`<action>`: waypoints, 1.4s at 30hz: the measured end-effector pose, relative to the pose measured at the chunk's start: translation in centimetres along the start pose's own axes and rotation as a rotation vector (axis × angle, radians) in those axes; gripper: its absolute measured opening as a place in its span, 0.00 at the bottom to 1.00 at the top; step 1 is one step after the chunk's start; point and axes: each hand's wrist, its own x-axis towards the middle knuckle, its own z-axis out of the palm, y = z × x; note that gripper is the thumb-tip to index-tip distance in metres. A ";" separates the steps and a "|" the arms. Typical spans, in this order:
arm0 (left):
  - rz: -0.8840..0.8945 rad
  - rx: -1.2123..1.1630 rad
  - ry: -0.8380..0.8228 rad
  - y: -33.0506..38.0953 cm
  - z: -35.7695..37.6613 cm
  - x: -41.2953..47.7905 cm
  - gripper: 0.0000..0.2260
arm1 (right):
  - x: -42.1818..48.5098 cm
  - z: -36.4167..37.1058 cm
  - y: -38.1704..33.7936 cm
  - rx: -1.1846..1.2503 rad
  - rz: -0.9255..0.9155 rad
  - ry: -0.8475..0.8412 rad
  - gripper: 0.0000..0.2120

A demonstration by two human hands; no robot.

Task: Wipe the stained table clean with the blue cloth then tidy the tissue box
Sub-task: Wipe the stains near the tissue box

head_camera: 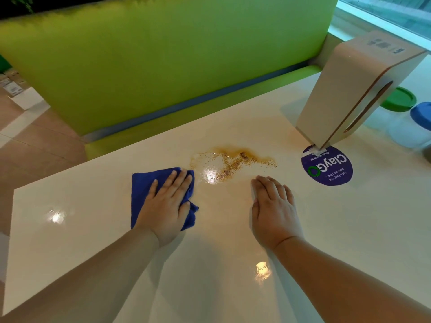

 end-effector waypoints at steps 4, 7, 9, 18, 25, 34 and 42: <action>-0.110 -0.033 0.033 -1.6 -0.4 0.7 0.26 | 0.0 0.0 0.0 0.004 0.000 -0.002 0.25; -0.298 -0.072 0.064 -0.3 -0.4 1.6 0.25 | 0.0 0.0 0.0 0.004 0.001 -0.004 0.25; -0.209 -0.065 0.049 1.5 -0.2 0.9 0.26 | 0.1 0.0 0.0 0.001 0.000 -0.003 0.24; -0.264 -0.028 0.054 -0.3 -0.3 2.0 0.26 | 0.0 0.0 0.0 0.019 -0.002 0.007 0.25; 0.059 0.008 -0.003 0.5 -0.3 2.5 0.30 | -0.1 0.0 0.0 0.021 -0.006 0.004 0.25; -0.067 -0.023 0.046 2.5 -0.4 6.2 0.27 | 0.0 0.2 0.2 0.033 -0.006 0.005 0.24; -0.170 -0.002 0.061 1.2 -0.8 9.0 0.26 | 0.0 0.4 0.3 0.035 0.002 0.015 0.24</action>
